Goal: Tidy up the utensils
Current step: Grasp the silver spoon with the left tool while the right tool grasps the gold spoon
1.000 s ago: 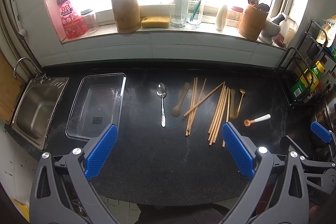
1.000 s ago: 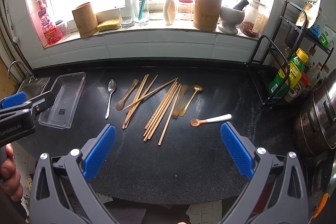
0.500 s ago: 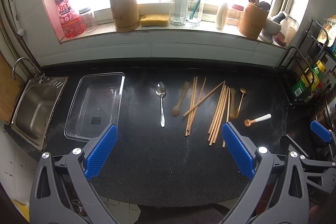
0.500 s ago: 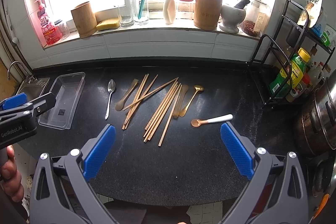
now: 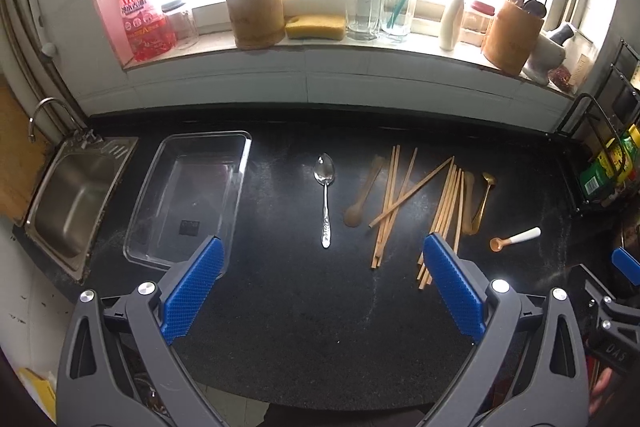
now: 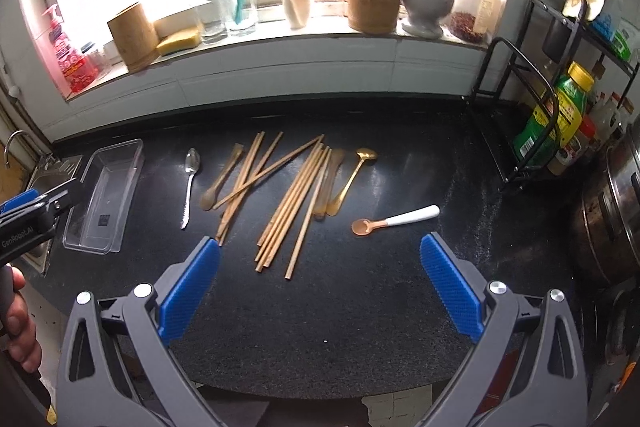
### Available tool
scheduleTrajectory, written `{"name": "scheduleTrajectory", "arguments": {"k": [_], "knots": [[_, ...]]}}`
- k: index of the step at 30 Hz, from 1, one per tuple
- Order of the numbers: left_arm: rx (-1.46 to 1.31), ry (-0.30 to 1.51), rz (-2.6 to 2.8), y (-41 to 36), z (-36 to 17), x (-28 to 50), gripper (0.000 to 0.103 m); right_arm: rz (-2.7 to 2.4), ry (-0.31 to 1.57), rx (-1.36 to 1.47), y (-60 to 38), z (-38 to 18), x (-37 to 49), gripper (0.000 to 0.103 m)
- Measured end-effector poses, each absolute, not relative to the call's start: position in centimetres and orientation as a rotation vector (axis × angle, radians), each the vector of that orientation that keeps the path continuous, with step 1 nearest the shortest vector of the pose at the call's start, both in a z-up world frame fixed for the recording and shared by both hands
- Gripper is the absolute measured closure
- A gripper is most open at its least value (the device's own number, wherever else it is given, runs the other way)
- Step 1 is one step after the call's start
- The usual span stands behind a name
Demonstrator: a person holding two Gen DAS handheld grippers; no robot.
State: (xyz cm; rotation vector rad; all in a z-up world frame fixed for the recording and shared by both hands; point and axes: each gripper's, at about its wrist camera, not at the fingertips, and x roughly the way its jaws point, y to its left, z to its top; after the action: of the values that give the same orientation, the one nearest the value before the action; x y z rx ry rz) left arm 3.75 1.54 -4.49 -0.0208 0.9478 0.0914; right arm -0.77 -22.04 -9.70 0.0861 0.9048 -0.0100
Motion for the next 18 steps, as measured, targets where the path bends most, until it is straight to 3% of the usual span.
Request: {"name": "scheduleTrajectory", "arguments": {"k": [9, 18], "knots": [[-0.066, 1.050, -0.008, 2.2, -9.9, 8.3, 0.006, -0.041, 0.957, 0.112, -24.2, -12.9, 3.5, 0.006], [-0.048, 1.018, 0.076, 2.5, -16.6, 14.3, 0.006, -0.065, 1.016, 0.118, -25.9, -17.4, 9.2, 0.006]]}}
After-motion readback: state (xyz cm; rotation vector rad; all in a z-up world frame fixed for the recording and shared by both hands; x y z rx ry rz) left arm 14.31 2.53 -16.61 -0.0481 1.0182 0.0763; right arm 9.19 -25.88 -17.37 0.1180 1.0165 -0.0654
